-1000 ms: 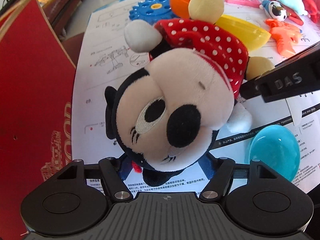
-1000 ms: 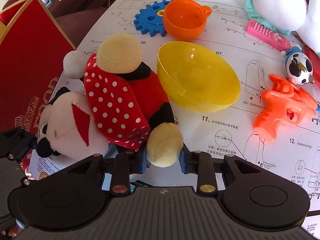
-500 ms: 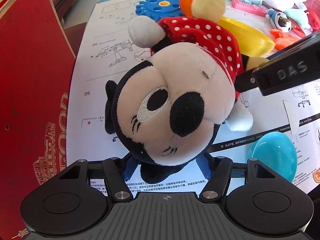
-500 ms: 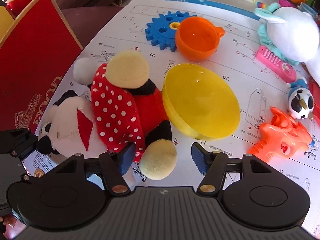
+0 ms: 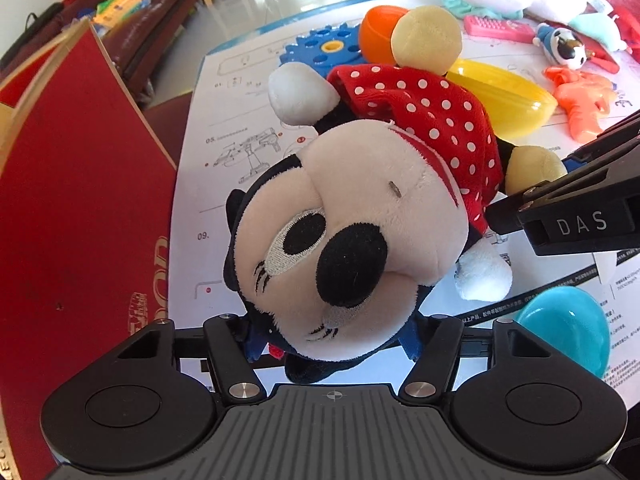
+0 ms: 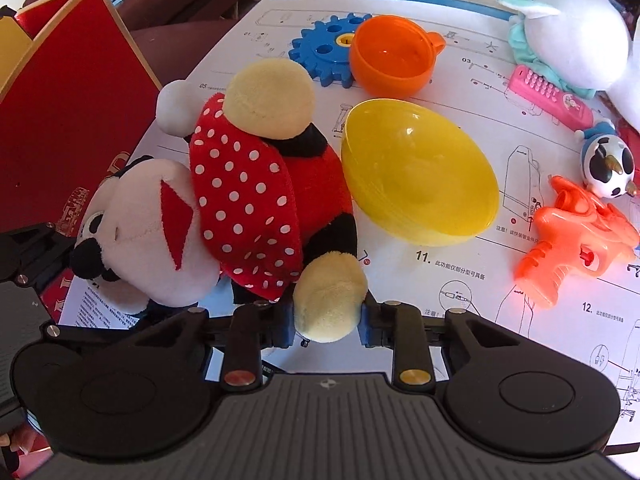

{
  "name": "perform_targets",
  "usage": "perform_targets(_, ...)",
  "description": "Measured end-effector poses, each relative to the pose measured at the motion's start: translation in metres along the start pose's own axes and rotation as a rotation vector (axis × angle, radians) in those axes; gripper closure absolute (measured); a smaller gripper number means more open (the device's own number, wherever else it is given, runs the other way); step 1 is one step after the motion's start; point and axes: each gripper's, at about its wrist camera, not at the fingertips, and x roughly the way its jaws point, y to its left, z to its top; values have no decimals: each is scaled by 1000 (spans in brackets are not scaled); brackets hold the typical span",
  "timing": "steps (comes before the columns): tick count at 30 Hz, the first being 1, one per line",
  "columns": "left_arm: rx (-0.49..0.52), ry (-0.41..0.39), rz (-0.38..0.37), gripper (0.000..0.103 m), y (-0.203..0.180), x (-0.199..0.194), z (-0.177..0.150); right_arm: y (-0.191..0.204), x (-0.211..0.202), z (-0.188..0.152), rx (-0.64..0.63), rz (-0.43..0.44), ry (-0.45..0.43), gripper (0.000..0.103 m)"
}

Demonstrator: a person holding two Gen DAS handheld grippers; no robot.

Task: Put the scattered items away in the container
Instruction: 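Carry the Minnie plush into the red box and open both grippers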

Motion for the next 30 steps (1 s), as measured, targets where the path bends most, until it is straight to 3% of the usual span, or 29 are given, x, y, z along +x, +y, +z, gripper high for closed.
perform_targets(8, 6, -79, 5, 39, -2, -44, -12, 13, -41, -10, -27, -11, -71, 71)
perform_targets(17, -28, -257, 27, 39, 15, -152, -30, 46, -135, -13, -106, -5, -257, 71)
perform_targets(24, -181, -312, 109, 39, 62, -219, -78, 120, -169, -6, -280, 70, -335, 70)
perform_targets(30, -331, -287, 233, 38, 124, -248, -130, 210, -164, 3, -459, 170, -342, 70)
